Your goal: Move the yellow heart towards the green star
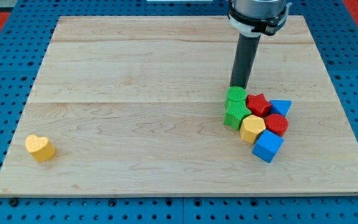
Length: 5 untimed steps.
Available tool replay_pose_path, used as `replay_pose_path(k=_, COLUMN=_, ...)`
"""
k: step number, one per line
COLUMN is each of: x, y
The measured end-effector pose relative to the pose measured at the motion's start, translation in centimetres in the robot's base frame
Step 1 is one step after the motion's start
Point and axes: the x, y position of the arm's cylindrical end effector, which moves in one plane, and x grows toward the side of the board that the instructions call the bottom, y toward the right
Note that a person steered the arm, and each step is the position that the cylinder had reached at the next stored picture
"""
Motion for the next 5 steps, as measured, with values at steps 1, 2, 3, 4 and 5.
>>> replay_pose_path(k=1, x=-1.6, y=-12.0)
replay_pose_path(k=2, x=-1.2, y=-27.0)
replay_pose_path(k=3, x=5.0, y=-33.2)
replay_pose_path(k=4, x=10.1, y=-36.2)
replay_pose_path(k=5, x=11.4, y=-39.6)
